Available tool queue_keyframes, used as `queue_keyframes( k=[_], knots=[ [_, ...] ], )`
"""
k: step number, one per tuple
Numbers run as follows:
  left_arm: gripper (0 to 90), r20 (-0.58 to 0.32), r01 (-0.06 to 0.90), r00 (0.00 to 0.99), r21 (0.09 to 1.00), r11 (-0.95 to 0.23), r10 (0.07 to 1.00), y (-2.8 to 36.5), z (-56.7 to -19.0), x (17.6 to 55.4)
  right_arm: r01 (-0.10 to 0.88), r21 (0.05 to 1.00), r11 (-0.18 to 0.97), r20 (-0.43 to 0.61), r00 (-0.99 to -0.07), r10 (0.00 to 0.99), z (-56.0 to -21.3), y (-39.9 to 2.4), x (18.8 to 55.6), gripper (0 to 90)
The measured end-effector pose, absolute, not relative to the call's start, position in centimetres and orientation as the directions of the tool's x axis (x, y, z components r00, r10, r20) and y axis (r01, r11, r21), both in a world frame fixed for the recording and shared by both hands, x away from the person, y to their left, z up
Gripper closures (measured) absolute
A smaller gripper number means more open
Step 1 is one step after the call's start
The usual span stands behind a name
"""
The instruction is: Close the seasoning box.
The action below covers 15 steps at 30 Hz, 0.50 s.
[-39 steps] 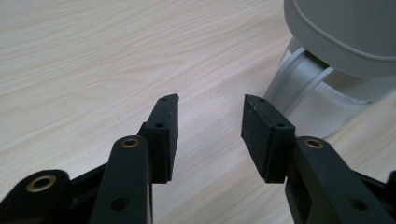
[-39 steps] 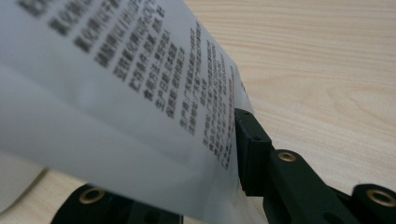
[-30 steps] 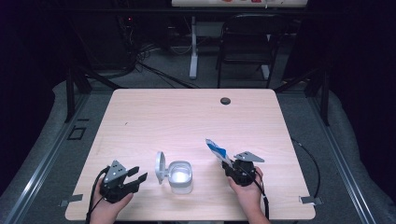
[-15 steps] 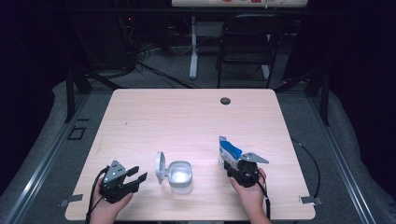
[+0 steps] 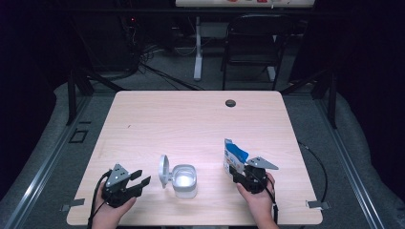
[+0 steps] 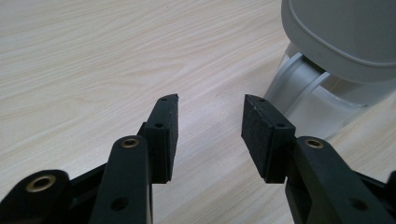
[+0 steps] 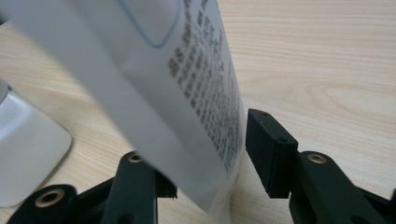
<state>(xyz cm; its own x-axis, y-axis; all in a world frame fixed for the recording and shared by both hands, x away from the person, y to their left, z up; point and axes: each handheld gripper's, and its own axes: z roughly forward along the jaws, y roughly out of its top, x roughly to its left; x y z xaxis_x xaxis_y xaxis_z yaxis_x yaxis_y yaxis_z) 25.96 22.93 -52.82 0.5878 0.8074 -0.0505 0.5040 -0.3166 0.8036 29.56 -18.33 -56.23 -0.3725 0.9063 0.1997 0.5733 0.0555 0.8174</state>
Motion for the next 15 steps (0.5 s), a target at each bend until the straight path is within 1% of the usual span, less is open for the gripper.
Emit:
queue_keyframes(
  k=[8, 15],
  knots=[
    [56.5, -0.052, 0.503, 0.587, 0.805, -0.315, 0.808, 22.92, -52.79, 25.95, 0.563, 0.822, 0.088, 0.174, -0.395, 0.902, -55.74, -18.16, 29.07, 53.6],
    [56.4, -0.053, 0.503, 0.585, 0.806, -0.311, 0.809, 23.0, -52.75, 26.07, 0.554, 0.828, 0.085, 0.177, -0.403, 0.898, -55.33, -18.2, 28.61, 51.8]
  ],
)
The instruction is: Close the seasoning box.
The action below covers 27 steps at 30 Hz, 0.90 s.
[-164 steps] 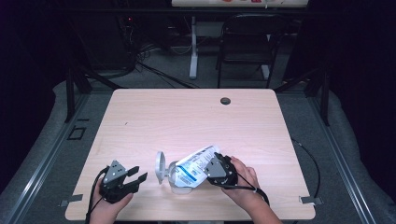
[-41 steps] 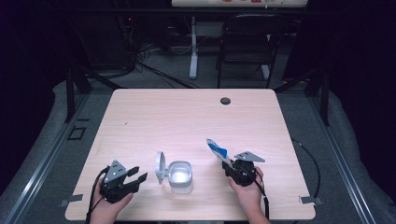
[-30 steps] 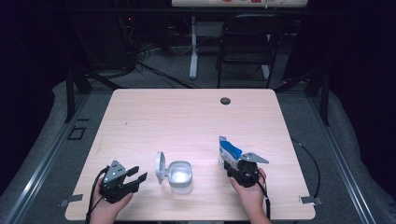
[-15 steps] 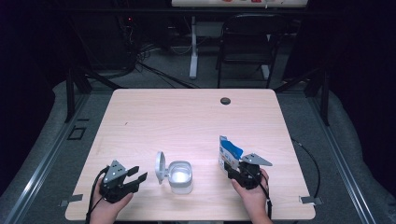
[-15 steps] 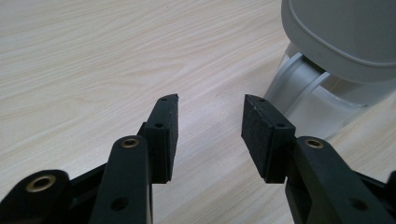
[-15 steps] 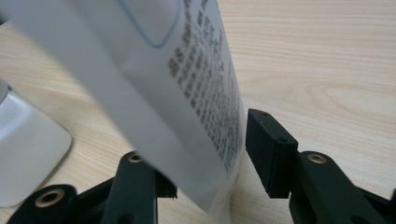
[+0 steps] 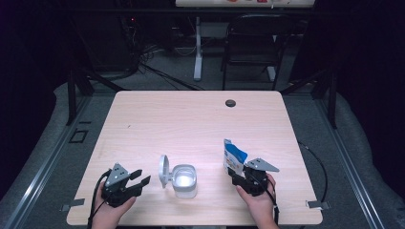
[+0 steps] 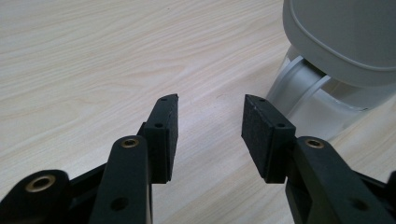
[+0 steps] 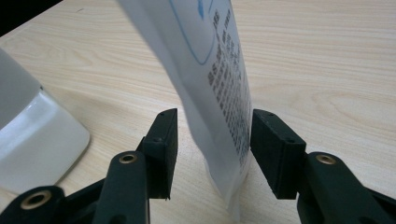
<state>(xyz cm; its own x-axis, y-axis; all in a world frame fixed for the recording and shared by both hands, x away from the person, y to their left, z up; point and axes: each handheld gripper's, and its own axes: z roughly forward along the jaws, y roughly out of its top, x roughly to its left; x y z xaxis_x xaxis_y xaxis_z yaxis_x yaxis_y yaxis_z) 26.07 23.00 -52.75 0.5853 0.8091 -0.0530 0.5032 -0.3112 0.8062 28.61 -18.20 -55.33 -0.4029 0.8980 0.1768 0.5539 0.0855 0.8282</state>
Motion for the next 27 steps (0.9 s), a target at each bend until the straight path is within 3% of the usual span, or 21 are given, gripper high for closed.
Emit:
queue_keyframes(
  k=[27],
  knots=[
    [60.0, -0.05, 0.469, 0.606, 0.828, -0.306, 0.794, 22.0, -51.3, 26.0, 0.522, 0.847, 0.106, 0.148, -0.421, 0.895, -54.7, -19.6, 25.5, 47.1]
  ],
)
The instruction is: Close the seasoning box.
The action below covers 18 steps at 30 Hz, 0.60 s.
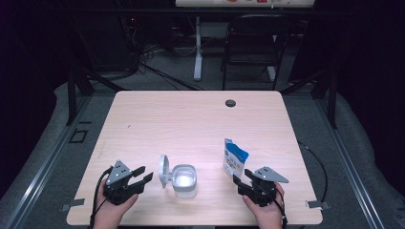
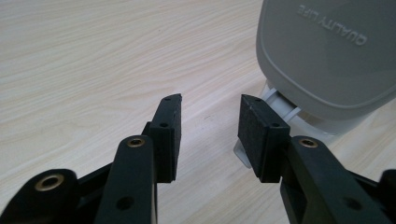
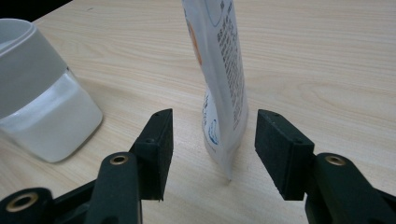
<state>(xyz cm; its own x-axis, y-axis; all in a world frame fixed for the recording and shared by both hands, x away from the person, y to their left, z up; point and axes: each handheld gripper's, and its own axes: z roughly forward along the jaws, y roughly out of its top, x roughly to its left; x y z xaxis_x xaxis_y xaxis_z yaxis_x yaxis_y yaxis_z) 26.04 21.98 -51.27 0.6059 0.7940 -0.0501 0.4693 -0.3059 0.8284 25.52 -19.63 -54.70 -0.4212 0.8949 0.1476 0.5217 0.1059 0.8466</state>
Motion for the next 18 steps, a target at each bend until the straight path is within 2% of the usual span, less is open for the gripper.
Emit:
queue_keyframes(
  k=[13, 18],
  knots=[
    [69.8, -0.048, 0.442, 0.621, 0.846, -0.299, 0.783, 21.8, -50.4, 25.0, 0.524, 0.844, 0.112, 0.15, -0.432, 0.889, -54.5, -20.3, 24.8, 46.4],
    [74.3, -0.044, 0.438, 0.63, 0.844, -0.308, 0.775, 21.8, -50.2, 24.8, 0.534, 0.842, 0.083, 0.184, -0.427, 0.885, -54.5, -20.4, 25.0, 46.1]
  ],
)
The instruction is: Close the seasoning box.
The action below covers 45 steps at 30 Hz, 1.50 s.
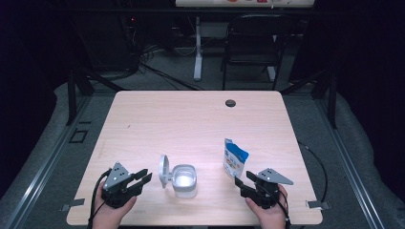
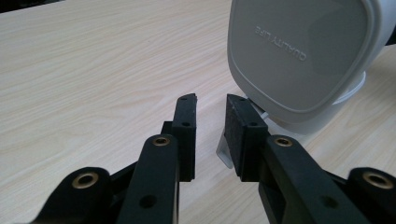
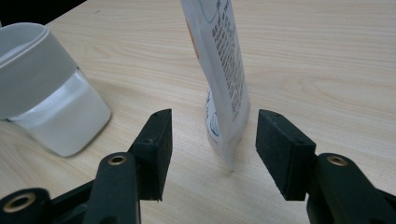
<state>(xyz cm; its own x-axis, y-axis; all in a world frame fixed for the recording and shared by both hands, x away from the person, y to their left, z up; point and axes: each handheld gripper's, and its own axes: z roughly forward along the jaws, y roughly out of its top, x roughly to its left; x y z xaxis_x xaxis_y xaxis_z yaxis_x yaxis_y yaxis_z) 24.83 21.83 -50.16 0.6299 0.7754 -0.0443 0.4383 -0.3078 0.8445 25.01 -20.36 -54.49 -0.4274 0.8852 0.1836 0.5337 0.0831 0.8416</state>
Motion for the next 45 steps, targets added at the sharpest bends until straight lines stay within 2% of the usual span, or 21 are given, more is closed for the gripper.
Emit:
queue_keyframes(
  k=[20, 31, 45],
  knots=[
    [79.7, -0.049, 0.421, 0.65, 0.854, -0.306, 0.758, 21.3, -49.4, 24.4, 0.513, 0.852, 0.1, 0.152, -0.425, 0.892, -54.3, -20.9, 24.5, 45.2],
    [90.0, -0.044, 0.404, 0.669, 0.86, -0.312, 0.742, 20.6, -48.6, 24.3, 0.511, 0.854, 0.098, 0.148, -0.42, 0.895, -54.3, -21.5, 24.3, 44.5],
    [90.0, -0.043, 0.396, 0.679, 0.862, -0.316, 0.733, 20.1, -48.1, 24.1, 0.511, 0.853, 0.109, 0.145, -0.432, 0.89, -54.5, -21.1, 24.2, 44.5]
  ],
)
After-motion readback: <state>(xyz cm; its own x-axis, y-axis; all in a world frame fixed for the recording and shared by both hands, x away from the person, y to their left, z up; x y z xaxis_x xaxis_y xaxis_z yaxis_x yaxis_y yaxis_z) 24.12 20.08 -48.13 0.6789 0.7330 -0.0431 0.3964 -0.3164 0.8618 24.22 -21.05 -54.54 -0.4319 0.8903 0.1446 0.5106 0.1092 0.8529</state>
